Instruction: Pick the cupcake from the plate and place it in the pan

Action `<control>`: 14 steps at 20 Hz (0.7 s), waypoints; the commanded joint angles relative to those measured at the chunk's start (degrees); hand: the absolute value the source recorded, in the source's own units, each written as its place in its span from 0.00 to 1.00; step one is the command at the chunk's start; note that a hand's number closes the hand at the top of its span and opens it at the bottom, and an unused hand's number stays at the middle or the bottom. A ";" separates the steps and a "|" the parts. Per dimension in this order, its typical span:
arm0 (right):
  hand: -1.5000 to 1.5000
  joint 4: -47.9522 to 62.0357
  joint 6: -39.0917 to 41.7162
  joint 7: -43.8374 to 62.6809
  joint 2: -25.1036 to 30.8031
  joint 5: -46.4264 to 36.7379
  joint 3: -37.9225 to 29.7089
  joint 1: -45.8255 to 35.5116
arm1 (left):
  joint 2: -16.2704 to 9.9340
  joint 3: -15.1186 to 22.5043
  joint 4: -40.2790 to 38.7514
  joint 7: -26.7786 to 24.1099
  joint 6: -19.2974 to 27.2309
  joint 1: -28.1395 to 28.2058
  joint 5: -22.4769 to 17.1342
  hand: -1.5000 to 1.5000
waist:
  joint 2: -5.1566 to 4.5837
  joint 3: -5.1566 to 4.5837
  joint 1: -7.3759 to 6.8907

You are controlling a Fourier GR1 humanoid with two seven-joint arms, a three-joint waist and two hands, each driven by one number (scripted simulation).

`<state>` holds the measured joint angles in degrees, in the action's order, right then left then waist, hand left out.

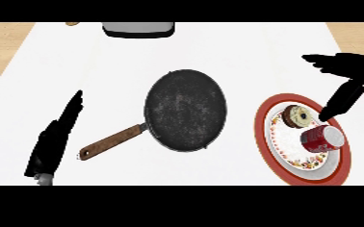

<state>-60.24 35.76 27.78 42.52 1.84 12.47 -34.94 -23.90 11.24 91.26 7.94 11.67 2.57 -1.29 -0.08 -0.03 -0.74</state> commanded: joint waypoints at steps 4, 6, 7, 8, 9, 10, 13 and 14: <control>0.00 -3.72 4.47 11.19 -4.46 -1.69 1.92 -1.02 | 1.10 -0.84 0.52 -0.54 -0.66 1.63 1.52 0.50 | 0.26 -0.02 0.54; 0.00 -4.48 7.85 8.70 -2.21 -2.09 -0.56 0.74 | 2.00 -0.27 1.59 -2.50 -0.62 5.00 3.11 0.50 | 0.20 0.01 0.51; 0.00 3.96 8.68 4.48 -2.52 -5.38 -0.85 -3.93 | -0.65 -4.39 0.92 -1.65 -4.68 2.02 -1.06 0.50 | -0.03 0.03 -0.06; 0.00 -0.73 6.69 8.74 -5.85 -4.99 -0.17 -1.55 | 0.21 -2.96 3.08 -0.43 -3.25 4.50 1.15 0.50 | 0.11 0.02 0.21; 0.00 -2.32 7.66 11.49 -6.61 -3.67 -1.09 -2.33 | 3.72 0.65 3.89 1.60 0.34 4.01 5.21 0.50 | 0.15 0.02 0.39; 0.00 5.91 8.21 6.08 -7.44 -7.01 -0.25 -4.95 | 3.04 -2.18 -2.63 -2.38 -2.86 1.15 2.33 0.50 | -0.12 0.03 0.00; 0.00 -1.41 9.43 12.29 -7.64 -7.38 -0.57 -2.43 | 2.99 -2.76 2.41 1.28 -2.57 3.05 3.19 0.50 | 0.15 0.02 0.45; 0.00 0.91 9.72 8.96 -7.10 -9.23 -0.52 -1.72 | 2.31 -3.38 2.91 3.39 -3.35 0.20 3.50 0.50 | 0.07 0.04 0.43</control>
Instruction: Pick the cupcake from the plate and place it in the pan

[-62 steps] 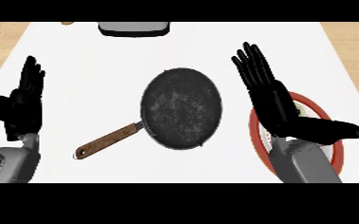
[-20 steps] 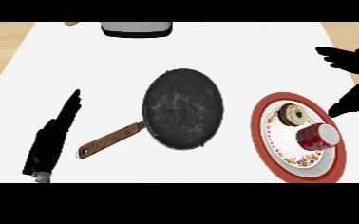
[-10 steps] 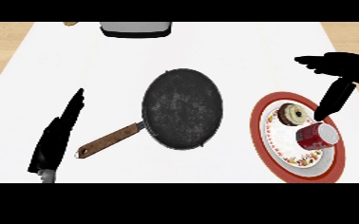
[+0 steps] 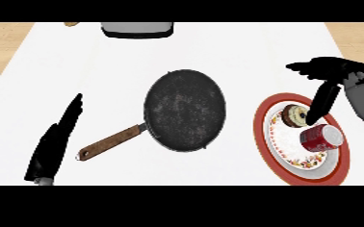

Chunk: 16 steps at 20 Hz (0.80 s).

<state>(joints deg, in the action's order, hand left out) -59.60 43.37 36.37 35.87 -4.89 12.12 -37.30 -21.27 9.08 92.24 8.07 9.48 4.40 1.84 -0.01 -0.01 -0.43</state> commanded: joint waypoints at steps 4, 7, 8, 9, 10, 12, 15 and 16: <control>0.00 1.74 0.78 -2.16 -1.54 -7.02 -0.23 2.90 | 2.58 -2.12 -4.57 -3.44 -1.12 -0.96 1.41 0.50 | -0.05 0.01 0.10; 0.00 1.51 2.72 -0.24 -2.91 -7.90 -1.52 2.47 | 3.13 -1.06 0.33 -0.02 -1.21 1.56 3.34 0.50 | 0.00 0.02 0.01; 0.00 -1.47 4.07 5.29 -2.49 -5.74 -3.10 1.72 | 1.45 -4.41 -3.58 -2.16 -4.55 -2.31 0.29 0.50 | 0.05 -0.01 0.33; 0.00 1.80 1.75 2.75 -4.60 -8.53 -1.79 1.80 | 3.45 -2.50 0.40 1.31 -2.79 -2.26 1.54 0.50 | -0.01 0.02 0.06; 0.00 -3.58 2.70 2.12 -3.43 -7.29 -2.24 7.40 | 1.89 -4.31 0.16 0.64 -3.09 -0.72 1.91 0.50 | 0.09 0.01 0.39; 0.00 0.91 3.87 -0.32 -3.76 -10.05 -3.63 4.05 | 3.68 -3.41 0.34 1.07 -3.03 0.11 3.44 0.50 | 0.01 0.02 0.08; 0.00 2.61 1.50 1.23 -7.73 -12.85 -1.90 3.32 | 2.82 -4.44 2.17 2.65 -4.18 0.17 3.37 0.50 | -0.01 0.02 -0.10; 0.00 0.97 2.61 -0.98 -5.58 -13.33 -3.10 5.89 | 5.42 -3.53 -1.14 -2.57 -3.61 1.61 4.16 0.50 | 0.01 0.01 0.12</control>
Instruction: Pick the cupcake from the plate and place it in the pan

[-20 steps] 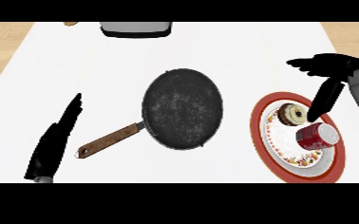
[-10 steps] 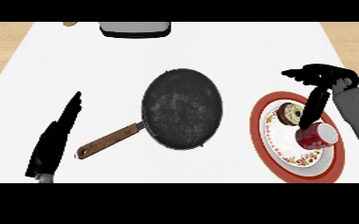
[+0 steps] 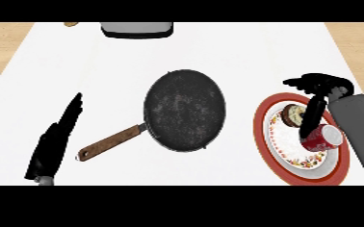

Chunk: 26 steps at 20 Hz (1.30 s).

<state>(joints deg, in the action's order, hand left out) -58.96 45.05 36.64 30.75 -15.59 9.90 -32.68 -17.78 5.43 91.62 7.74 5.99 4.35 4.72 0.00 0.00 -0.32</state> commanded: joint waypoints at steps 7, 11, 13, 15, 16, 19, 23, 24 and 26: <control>0.00 3.32 -2.33 -6.59 -2.70 -9.22 -1.42 3.13 | 1.74 -1.93 3.53 -0.64 -3.11 3.91 1.19 0.50 | 0.00 0.01 -0.14; 0.00 8.24 -3.52 -7.58 -5.41 -12.45 -2.29 0.65 | 2.97 -3.58 -2.40 -1.66 -3.24 -1.13 2.76 0.50 | -0.07 0.00 -0.08; 0.00 1.78 -1.77 -5.73 -4.76 -12.03 -3.11 3.77 | 2.70 -3.27 3.37 0.41 -4.06 2.93 3.12 0.50 | 0.06 0.00 0.09; 0.00 11.75 -4.07 -12.52 -5.45 -14.33 -2.84 -0.17 | 5.11 -0.79 4.80 2.50 -1.52 1.57 5.86 0.50 | -0.09 0.03 -0.32; 0.00 7.74 -4.83 -9.42 -7.14 -14.23 -3.46 1.60 | 3.71 -4.36 0.40 2.90 -4.03 -2.68 3.35 0.50 | -0.03 0.00 0.05; 1.00 12.23 -7.14 -11.73 -8.35 -14.00 -5.71 -2.02 | 4.91 -2.68 1.52 1.01 -3.20 0.37 5.25 0.50 | -0.09 0.02 -0.27; 1.00 11.78 -7.51 -15.96 -7.76 -14.22 -6.27 3.34 | 3.48 -4.81 3.30 0.82 -5.82 2.05 3.56 0.50 | -0.02 0.02 -0.14; 1.00 6.57 -5.79 -12.09 -9.49 -11.96 -6.95 5.16 | 4.58 -3.63 3.31 3.78 -5.31 -0.26 4.33 0.50 | 0.10 0.00 0.32; 1.00 10.96 -6.00 -13.83 -8.56 -12.22 -8.91 2.40 | 4.41 -4.60 4.13 1.69 -5.60 1.83 4.33 0.50 | 0.00 0.01 -0.08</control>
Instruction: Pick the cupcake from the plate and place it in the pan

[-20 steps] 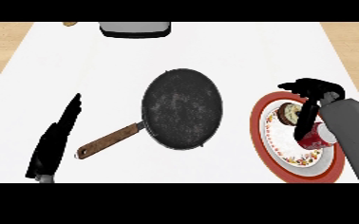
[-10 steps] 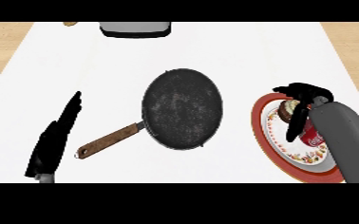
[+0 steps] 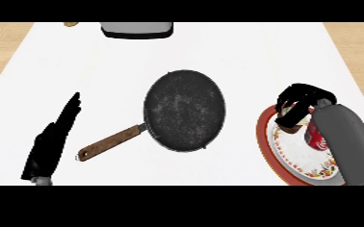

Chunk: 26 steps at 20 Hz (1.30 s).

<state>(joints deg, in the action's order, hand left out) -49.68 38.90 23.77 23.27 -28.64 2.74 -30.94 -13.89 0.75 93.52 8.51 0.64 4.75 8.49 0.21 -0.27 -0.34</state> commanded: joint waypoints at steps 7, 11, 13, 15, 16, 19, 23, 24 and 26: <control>1.00 -7.03 -27.26 25.75 -12.73 -4.60 -5.23 14.65 | -0.69 -3.36 -0.16 0.90 2.29 4.01 0.20 0.50 | 2.71 -0.46 7.51; 1.00 -14.48 -35.64 32.81 -16.98 -11.63 -0.90 18.43 | 0.26 -2.78 0.06 0.50 2.85 4.95 0.48 0.50 | 2.98 -0.55 7.79; 1.00 -18.97 -39.20 36.80 -16.60 -17.51 2.10 19.26 | -0.26 -3.25 0.02 0.51 2.57 5.20 0.29 0.50 | 3.25 -0.64 7.86; 1.00 -24.77 -42.17 40.03 -16.84 -22.43 4.44 18.33 | -0.03 -3.45 -0.60 0.16 2.49 5.88 -0.07 0.50 | 3.52 -0.75 7.75; 1.00 -27.41 -42.97 40.70 -16.15 -25.63 6.34 18.25 | -0.74 -3.80 -0.67 0.88 2.33 4.97 0.13 0.50 | 3.49 -0.71 8.13; 1.00 -33.72 -44.76 43.43 -14.43 -36.51 11.74 15.22 | -0.44 -3.00 0.11 0.71 1.80 5.43 -0.03 0.50 | 3.67 -0.75 6.34; 1.00 -43.21 -42.55 48.07 -17.48 -48.09 18.79 14.97 | 0.11 -2.13 0.65 1.04 2.30 4.02 0.75 0.50 | 2.82 -0.41 5.82; 1.00 -45.58 -41.44 49.88 -18.59 -50.81 20.09 15.52 | -0.35 -2.89 -0.21 0.15 1.41 3.85 -0.34 0.50 | 2.55 -0.42 5.79; 1.00 -49.45 -39.70 53.46 -21.97 -57.34 23.31 15.65 | 0.45 -2.12 -0.47 0.54 1.84 3.22 0.16 0.50 | 1.67 -0.19 4.50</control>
<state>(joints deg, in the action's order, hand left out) -91.79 -2.43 64.29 5.53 -75.44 19.95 -14.75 -14.12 -1.83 93.72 9.28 2.30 9.01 8.54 2.88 -0.72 5.28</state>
